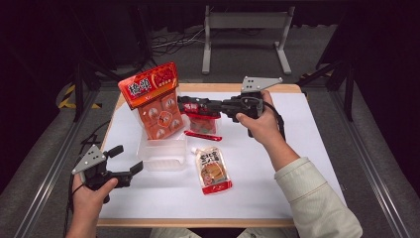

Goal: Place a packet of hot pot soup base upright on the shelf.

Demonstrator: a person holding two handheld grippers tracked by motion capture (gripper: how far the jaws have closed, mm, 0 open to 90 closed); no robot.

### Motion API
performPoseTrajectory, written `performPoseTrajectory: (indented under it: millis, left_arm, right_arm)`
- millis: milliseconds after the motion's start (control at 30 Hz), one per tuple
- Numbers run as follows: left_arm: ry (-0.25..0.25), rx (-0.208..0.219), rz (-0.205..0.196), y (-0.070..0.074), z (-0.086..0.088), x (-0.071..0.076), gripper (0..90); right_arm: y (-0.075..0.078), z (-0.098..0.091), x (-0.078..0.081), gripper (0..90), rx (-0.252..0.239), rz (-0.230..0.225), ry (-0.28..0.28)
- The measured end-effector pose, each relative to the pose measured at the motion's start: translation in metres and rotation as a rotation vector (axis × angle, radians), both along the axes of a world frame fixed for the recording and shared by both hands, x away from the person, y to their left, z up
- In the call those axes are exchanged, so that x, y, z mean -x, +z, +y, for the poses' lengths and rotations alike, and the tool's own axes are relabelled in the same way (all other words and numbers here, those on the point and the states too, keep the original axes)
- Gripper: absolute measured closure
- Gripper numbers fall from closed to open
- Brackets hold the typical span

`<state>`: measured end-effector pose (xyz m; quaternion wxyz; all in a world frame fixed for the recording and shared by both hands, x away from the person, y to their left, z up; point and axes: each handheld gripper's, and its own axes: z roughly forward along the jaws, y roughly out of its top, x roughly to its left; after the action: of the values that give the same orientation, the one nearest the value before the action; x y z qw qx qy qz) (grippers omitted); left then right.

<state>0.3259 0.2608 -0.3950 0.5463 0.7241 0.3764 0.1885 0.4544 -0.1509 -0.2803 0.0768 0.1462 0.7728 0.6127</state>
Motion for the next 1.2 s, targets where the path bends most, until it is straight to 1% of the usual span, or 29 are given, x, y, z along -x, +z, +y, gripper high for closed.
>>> performPoseTrajectory:
  millis: [233,500,633,1033,1200]
  left_arm:
    - [-0.002,-0.002,0.003,0.000,0.000,0.000,5.4]
    - [-0.006,-0.002,0.001,-0.001,0.000,-0.001,5.4]
    - [-0.007,0.000,0.003,-0.001,0.000,0.000,5.4]
    - [-0.001,0.005,0.002,-0.001,0.000,0.001,5.4]
    - [-0.003,0.008,0.003,-0.002,0.000,0.001,5.4]
  right_arm:
    - [-0.001,0.016,-0.002,90.0,0.010,-0.004,0.016]
    - [0.000,0.027,-0.003,90.0,-0.005,-0.017,0.028]
    - [-0.001,0.034,-0.003,90.0,0.002,-0.029,0.034]
    - [-0.013,0.059,-0.009,90.0,0.028,-0.032,0.042]
    - [-0.016,0.066,-0.013,90.0,0.028,-0.030,0.049]
